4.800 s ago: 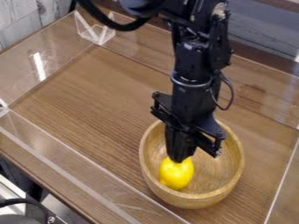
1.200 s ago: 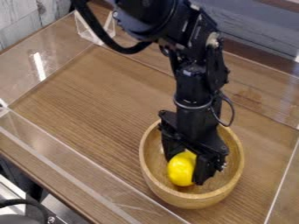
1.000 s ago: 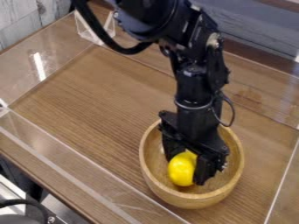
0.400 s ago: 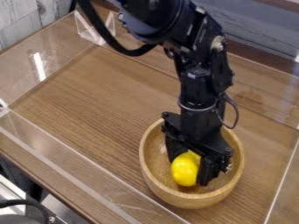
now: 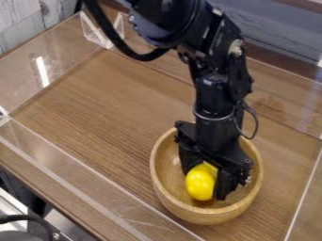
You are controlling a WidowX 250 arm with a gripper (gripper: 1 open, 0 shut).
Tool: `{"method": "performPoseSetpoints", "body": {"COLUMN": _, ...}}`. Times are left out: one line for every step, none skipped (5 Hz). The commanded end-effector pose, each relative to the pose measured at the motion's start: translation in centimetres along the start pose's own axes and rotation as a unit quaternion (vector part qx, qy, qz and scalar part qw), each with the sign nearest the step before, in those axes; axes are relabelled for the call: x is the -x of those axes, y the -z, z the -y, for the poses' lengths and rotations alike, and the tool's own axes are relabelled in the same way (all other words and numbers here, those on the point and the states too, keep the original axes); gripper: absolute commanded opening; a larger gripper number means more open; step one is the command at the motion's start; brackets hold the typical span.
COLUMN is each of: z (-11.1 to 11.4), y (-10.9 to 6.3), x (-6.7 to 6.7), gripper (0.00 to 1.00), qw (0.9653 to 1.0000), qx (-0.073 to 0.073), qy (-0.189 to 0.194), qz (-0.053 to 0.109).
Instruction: Remove the lemon from inside the brown bowl and put it on the table
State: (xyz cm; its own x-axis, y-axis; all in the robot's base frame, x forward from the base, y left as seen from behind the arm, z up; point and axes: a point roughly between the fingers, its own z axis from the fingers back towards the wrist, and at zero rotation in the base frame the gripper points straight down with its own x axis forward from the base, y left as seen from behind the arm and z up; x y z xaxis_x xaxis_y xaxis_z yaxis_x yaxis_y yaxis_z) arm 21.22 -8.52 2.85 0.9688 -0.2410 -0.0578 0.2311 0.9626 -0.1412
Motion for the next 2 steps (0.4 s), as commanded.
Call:
{"method": "performPoseSetpoints", "body": {"z": 0.5, "y": 0.05, "x": 0.09, "gripper": 0.0, "qw": 1.0, "qx": 0.0, "qy": 0.002, "qz": 0.003}}
{"method": "performPoseSetpoints", "body": {"z": 0.61, "y": 0.09, "x": 0.18, "gripper": 0.0, "qw": 1.0, "qx": 0.0, "qy": -0.003, "qz": 0.003}}
